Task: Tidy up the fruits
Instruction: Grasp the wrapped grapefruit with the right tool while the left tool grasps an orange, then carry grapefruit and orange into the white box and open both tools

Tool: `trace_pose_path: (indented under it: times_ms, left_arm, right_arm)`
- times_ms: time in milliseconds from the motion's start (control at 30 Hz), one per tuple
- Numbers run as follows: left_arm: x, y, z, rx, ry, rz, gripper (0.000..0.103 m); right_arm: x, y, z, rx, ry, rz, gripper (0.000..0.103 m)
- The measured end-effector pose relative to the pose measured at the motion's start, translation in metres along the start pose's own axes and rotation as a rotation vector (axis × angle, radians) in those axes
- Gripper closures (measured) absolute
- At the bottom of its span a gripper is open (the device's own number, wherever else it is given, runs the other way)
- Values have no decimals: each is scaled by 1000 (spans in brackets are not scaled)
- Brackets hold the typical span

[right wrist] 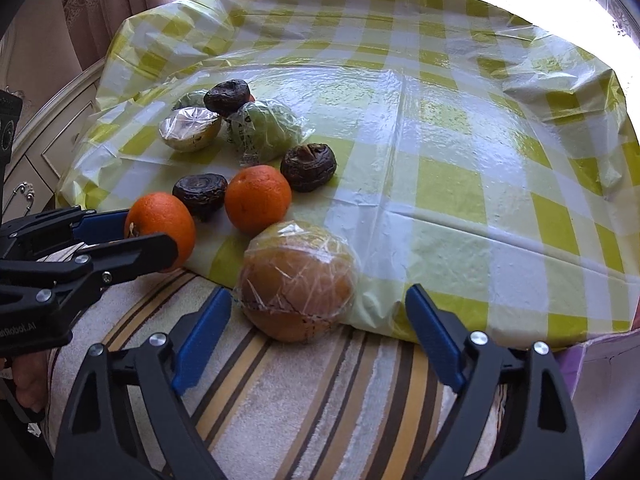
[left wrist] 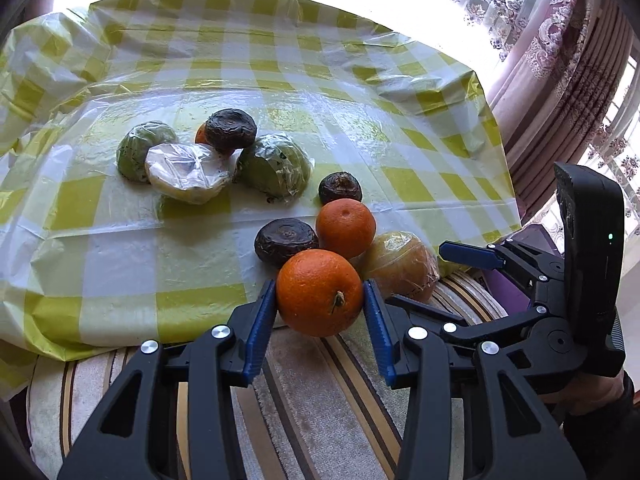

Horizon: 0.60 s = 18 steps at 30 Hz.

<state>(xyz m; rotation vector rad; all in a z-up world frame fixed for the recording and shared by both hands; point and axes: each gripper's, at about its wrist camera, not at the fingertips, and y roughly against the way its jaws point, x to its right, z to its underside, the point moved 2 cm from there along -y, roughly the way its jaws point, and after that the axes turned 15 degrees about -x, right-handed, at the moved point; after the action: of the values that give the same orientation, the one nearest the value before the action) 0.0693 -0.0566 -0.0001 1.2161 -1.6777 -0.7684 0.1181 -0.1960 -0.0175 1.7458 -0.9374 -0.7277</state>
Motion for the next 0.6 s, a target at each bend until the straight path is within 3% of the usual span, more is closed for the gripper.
trace_pose_path:
  times_ms: [100,267,333,600]
  left_arm:
    - [-1,4,2,12,-2,-7,61]
    - [-1,7,4,19,-1,-16,61]
    - [-1,8,5,21,-1,-23,61]
    - [4,14,7,25,-9,-54,61]
  right_arm:
    - [-5,-4,-6,-7,11,4,18]
    - [-12,-9,-9,-12,35,38,29]
    - [-14,-8,-9,-6,48,50,38]
    - [-6,3,1,33,21,3,39]
